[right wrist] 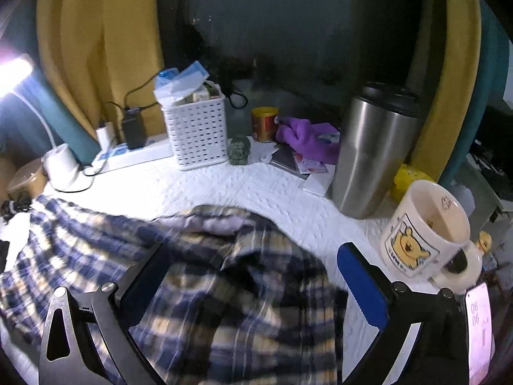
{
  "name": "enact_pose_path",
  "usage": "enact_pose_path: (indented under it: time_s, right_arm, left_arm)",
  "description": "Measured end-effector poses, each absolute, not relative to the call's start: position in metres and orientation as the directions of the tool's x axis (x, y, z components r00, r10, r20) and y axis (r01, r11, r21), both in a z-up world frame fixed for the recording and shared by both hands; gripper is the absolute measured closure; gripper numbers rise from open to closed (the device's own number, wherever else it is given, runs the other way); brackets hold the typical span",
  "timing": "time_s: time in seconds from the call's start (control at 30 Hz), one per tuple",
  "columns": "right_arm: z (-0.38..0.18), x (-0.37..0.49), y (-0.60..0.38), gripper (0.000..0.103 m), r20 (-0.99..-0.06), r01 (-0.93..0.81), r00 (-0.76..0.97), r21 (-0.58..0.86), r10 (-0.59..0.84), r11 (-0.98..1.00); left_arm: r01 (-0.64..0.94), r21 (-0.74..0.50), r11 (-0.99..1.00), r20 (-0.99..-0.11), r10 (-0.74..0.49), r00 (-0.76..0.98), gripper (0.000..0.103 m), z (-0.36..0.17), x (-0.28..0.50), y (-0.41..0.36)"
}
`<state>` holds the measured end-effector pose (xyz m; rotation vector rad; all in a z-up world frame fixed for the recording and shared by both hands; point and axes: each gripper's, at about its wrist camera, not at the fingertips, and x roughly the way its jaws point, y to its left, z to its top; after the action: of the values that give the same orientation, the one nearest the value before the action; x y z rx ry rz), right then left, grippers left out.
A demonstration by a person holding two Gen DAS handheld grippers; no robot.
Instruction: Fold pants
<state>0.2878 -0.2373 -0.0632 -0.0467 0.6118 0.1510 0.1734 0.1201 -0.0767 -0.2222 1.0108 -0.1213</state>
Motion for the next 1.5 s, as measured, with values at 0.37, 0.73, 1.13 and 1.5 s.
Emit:
enact_pose_path:
  time_s: [0.37,0.73,1.13,1.5]
  right_arm:
    - [-0.073,0.22,-0.169,0.0,-0.601,-0.355,0.757,-0.047,0.258,0.934]
    - [-0.12,0.224,-0.196,0.005,-0.703,-0.279,0.682,0.006,0.203,0.96]
    - [-0.133,0.228,-0.218,0.006,-0.732,-0.216,0.658,0.044,0.178,0.976]
    - [-0.129,0.212,-0.219,0.006,-0.731,-0.226,0.66,0.027,0.173,0.974]
  left_arm:
    - [0.032,-0.342,0.939,-0.797,-0.308,0.521,0.038,-0.09,0.13,0.117]
    - [0.098,-0.196,0.976,-0.781,-0.216,0.585,0.1,-0.098,0.139,0.097]
    - [0.13,0.184,0.974,-0.671,0.028,0.741,0.1,-0.065,0.144,0.08]
    - [-0.021,0.026,0.999,-0.799,0.034,0.6,0.094,-0.088,0.099,0.131]
